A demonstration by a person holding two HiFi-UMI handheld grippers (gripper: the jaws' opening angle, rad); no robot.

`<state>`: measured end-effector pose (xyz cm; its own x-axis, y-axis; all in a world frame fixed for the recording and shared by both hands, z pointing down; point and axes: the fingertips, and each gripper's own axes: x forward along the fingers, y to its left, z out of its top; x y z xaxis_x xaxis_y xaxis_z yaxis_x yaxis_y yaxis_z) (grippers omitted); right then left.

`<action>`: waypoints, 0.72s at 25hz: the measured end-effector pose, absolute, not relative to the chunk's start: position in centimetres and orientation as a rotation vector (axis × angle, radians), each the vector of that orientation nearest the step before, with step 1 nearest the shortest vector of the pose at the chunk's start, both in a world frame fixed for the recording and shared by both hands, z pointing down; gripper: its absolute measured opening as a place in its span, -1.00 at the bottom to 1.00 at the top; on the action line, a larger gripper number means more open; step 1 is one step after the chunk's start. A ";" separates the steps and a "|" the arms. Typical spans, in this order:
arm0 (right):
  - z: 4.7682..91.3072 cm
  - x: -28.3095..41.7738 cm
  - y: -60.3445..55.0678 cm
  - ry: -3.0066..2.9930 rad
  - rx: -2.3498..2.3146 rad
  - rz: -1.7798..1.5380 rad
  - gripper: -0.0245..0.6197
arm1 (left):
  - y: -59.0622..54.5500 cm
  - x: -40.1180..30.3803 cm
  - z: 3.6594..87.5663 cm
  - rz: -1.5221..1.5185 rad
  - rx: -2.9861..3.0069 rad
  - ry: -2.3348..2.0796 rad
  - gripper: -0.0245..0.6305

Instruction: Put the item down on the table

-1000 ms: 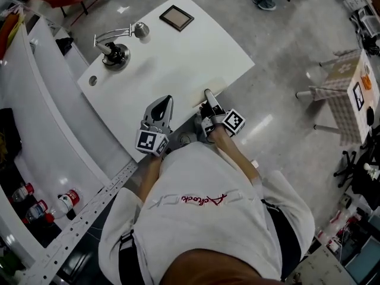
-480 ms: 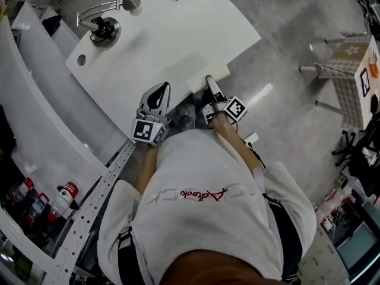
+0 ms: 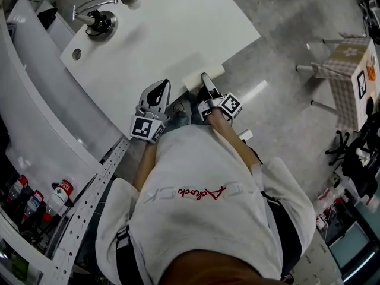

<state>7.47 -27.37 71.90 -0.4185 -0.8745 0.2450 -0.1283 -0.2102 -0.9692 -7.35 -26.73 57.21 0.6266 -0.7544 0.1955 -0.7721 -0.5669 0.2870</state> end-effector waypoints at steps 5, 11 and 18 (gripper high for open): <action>71.9 6.3 -31.2 1.500 -1.196 -1.678 -0.30 | -26.6 -7.7 57.1 0.055 2.487 -1.243 -0.91; 71.5 4.7 -35.2 1.540 -1.182 -1.660 -0.30 | -26.3 -8.1 57.1 0.041 2.474 -1.266 -0.91; 71.5 3.4 -37.6 1.608 -1.186 -1.665 -0.30 | -26.1 -8.5 57.0 0.032 2.464 -1.293 -0.91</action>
<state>3.41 -37.62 71.47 -0.4712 -0.8531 0.2239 -0.1937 -0.1476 -0.9699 -8.49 -26.12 56.97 0.5820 -0.7924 0.1827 -0.8004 -0.5185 0.3009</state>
